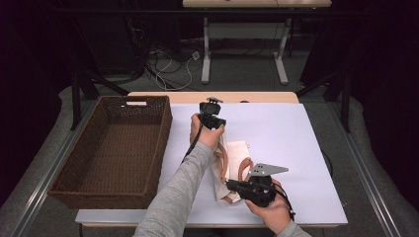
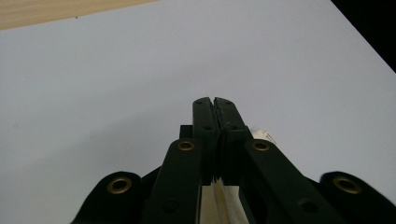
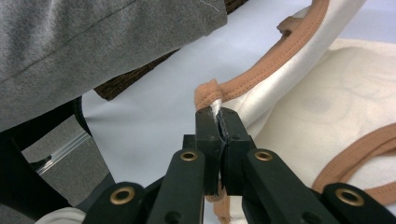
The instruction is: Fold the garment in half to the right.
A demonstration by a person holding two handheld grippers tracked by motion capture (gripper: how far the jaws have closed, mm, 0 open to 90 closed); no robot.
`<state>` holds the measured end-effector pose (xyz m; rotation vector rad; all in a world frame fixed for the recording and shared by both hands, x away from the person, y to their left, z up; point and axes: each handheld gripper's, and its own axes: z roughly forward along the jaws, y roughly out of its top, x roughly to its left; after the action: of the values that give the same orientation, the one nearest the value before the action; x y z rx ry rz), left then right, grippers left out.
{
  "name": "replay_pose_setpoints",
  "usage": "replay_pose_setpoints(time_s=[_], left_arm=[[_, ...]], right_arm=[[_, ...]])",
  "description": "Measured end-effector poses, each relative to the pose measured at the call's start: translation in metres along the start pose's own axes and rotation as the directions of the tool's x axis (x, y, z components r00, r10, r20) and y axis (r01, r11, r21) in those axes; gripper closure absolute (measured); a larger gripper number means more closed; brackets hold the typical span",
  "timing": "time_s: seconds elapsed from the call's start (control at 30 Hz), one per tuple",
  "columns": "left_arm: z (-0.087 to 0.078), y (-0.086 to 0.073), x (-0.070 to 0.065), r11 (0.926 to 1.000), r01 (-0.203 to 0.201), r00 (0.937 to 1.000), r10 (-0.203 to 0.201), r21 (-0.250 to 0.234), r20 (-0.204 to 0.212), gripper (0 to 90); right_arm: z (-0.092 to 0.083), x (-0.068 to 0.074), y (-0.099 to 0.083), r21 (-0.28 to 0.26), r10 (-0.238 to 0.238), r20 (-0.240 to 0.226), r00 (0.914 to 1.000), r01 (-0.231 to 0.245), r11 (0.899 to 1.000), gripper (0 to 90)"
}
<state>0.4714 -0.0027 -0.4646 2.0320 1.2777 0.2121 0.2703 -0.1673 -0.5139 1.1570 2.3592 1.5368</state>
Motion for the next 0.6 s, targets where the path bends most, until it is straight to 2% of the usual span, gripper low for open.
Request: replay_pose_setpoints(time_s=[0.03,0.1,0.17,0.2,0.4,0.5,0.53,0.6], left_arm=[[0.001,0.000,0.000,0.9999,-0.013,0.9999,0.013,0.002,0.001,87.9],[0.005,0.000,-0.003,1.0000,-0.005,0.9999,0.004,0.003,0.010,87.9],[0.008,0.000,-0.004,0.9996,-0.023,0.9996,0.023,0.014,0.016,87.9],[0.009,0.000,-0.004,0.9996,-0.021,0.9996,0.021,0.016,0.021,87.9],[0.020,-0.002,-0.005,0.9990,-0.028,0.9992,0.027,0.036,0.030,87.9],[0.025,-0.003,-0.006,0.9988,-0.030,0.9989,0.028,0.040,0.037,87.9],[0.027,-0.003,-0.006,0.9986,-0.029,0.9988,0.028,0.043,0.041,87.9],[0.030,-0.003,-0.006,0.9979,-0.037,0.9984,0.035,0.053,0.044,87.9]], right_arm=[[0.000,-0.001,0.000,0.004,0.000,-0.003,1.0000,0.000,1.000,87.7],[-0.001,-0.001,-0.001,0.006,0.016,0.001,0.9999,-0.016,1.000,87.7],[-0.001,-0.002,-0.003,0.013,0.022,0.003,0.9998,-0.022,1.000,87.7],[-0.002,-0.004,-0.004,0.020,0.008,0.007,0.9999,-0.008,1.000,87.7],[-0.004,-0.009,-0.008,0.041,0.043,0.015,0.9990,-0.043,0.998,87.7],[-0.004,-0.012,-0.011,0.048,0.044,0.025,0.9987,-0.045,0.998,87.7],[-0.005,-0.012,-0.012,0.067,0.040,0.027,0.9988,-0.042,0.997,87.7],[-0.004,-0.013,-0.014,0.058,0.051,0.030,0.9983,-0.052,0.997,87.7]])
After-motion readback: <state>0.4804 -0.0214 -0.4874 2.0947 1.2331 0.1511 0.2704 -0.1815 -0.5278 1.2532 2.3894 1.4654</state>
